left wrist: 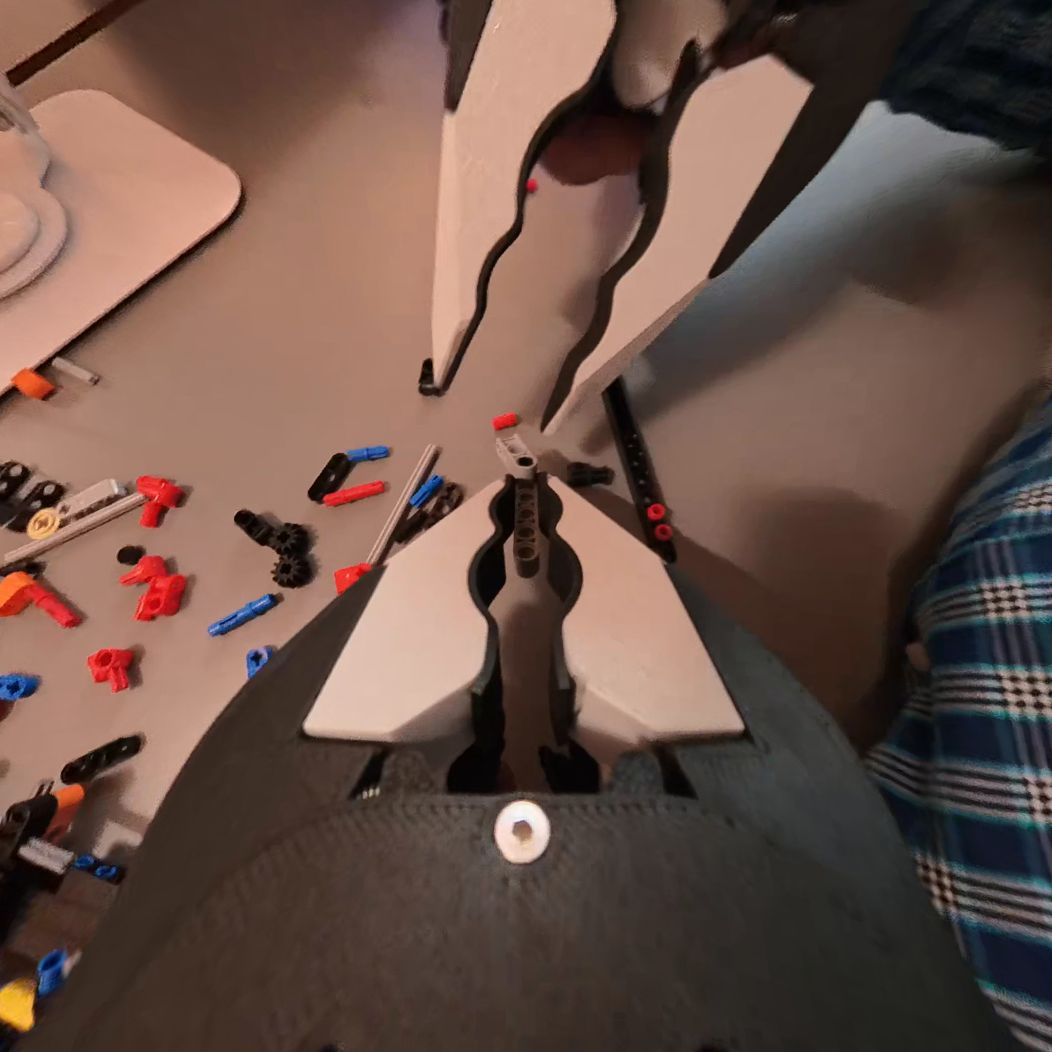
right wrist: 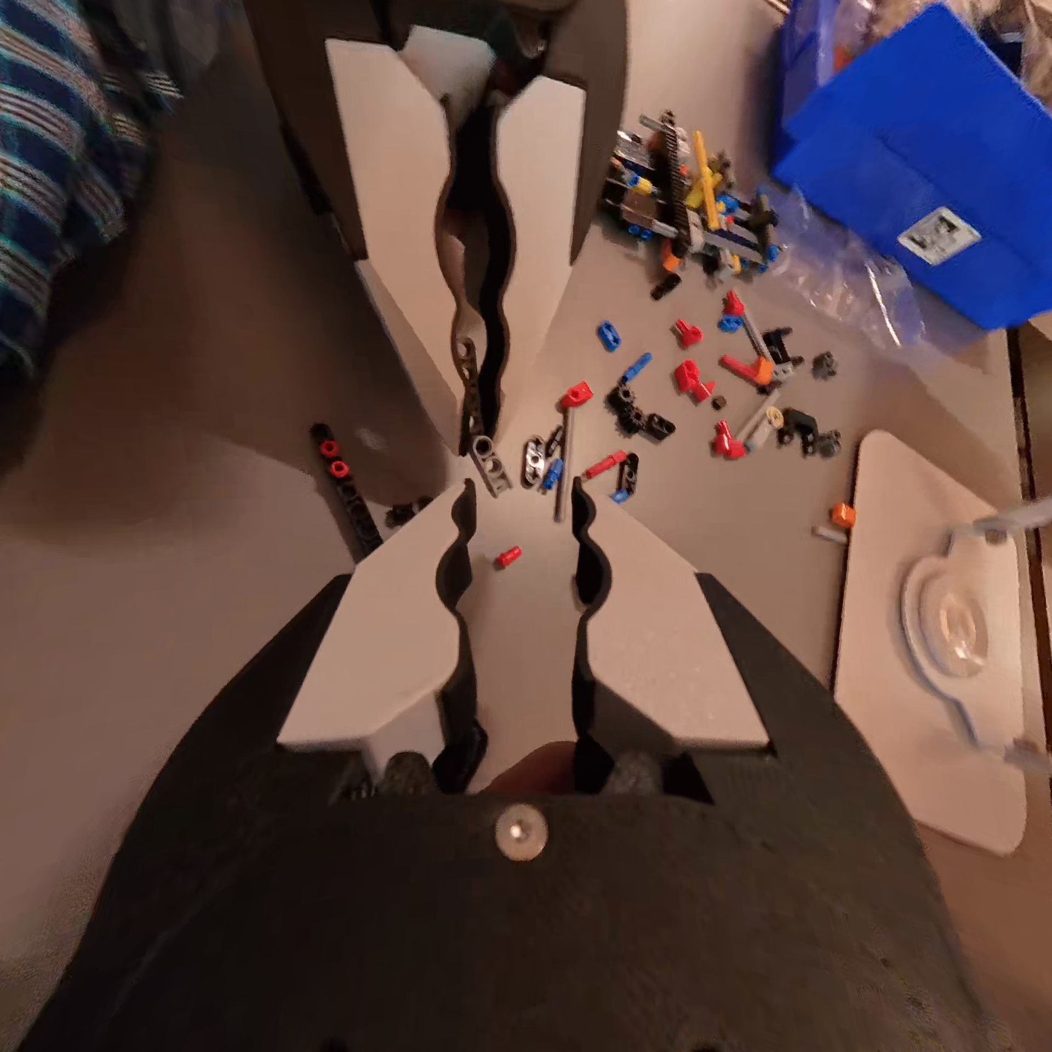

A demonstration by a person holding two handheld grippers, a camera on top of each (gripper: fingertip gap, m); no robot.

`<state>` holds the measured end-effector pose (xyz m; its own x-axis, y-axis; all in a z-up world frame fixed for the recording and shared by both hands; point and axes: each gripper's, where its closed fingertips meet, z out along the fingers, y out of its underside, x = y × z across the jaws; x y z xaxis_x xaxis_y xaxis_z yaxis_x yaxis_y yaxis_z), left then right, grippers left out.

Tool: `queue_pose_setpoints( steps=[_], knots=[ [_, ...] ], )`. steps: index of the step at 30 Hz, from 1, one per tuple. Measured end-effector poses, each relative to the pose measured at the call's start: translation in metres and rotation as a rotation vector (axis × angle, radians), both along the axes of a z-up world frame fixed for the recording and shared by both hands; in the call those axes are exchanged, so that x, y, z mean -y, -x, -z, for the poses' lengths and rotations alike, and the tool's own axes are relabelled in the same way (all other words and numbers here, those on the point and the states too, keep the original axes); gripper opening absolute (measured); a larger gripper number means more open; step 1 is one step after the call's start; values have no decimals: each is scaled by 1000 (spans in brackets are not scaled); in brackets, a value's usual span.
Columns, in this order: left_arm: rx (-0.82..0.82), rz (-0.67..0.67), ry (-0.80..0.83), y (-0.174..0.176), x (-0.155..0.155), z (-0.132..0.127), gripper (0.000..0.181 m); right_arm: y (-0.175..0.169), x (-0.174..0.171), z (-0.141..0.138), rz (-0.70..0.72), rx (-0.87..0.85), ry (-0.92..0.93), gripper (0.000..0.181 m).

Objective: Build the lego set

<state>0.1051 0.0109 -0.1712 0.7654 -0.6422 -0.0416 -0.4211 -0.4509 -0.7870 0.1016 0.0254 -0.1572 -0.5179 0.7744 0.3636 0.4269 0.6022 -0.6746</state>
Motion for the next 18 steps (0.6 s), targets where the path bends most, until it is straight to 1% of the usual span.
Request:
queue_pose_setpoints(
  steps=[2, 4, 5, 6, 11, 18],
  knots=[
    [0, 40, -25, -3, 3, -5, 6, 1, 8, 2, -63, 31, 6, 32],
    [4, 74, -62, -5, 6, -11, 6, 2, 10, 4, -92, 60, 1, 18],
    [4, 70, -73, -5, 5, -14, 6, 2, 12, 4, -102, 69, 10, 11],
    [3, 60, -84, -3, 5, -16, 6, 2, 13, 2, -105, 69, 17, 8],
    [37, 20, -107, -1, 6, -22, 6, 0, 16, -3, -43, 77, 77, 7],
    [62, -37, -105, 1, 6, -19, 6, -1, 17, 0, 30, 81, 96, 6]
  ],
)
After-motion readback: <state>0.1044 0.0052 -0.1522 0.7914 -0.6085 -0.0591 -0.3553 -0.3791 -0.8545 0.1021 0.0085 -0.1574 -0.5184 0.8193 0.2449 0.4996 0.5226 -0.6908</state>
